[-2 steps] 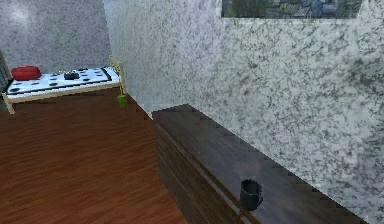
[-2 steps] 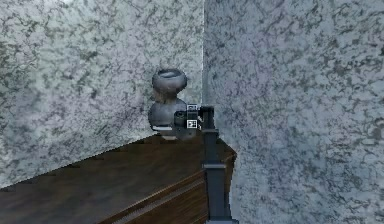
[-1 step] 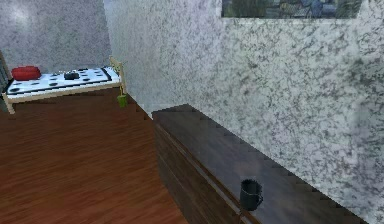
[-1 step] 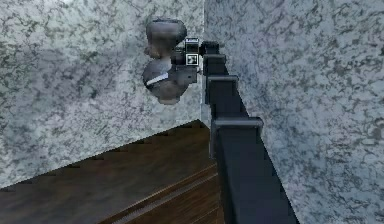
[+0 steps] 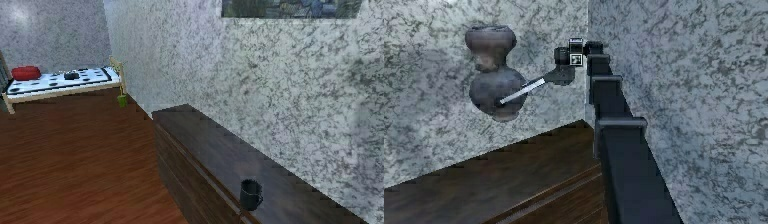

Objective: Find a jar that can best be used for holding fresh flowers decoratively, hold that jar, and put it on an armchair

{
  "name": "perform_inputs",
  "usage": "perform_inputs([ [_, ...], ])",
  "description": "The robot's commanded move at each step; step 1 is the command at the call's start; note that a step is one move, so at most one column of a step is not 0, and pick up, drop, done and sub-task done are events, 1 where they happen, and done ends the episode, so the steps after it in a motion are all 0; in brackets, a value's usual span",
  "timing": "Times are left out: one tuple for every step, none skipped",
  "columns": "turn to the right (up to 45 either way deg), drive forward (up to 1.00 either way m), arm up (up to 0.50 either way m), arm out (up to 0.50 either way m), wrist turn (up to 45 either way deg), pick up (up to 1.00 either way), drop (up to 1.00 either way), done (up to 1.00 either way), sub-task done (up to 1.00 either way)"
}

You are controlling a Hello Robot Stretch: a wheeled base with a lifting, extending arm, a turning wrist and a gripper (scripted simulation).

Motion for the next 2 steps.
perform_inputs([
  [0.0, 0.0, 0.0, 0.0, -45.0, 0.0, 0.0, 0.0, 0.0],
  [0.0, 0.0, 0.0, 0.0, -15.0, 0.0, 0.0, 0.0, 0.0],
])
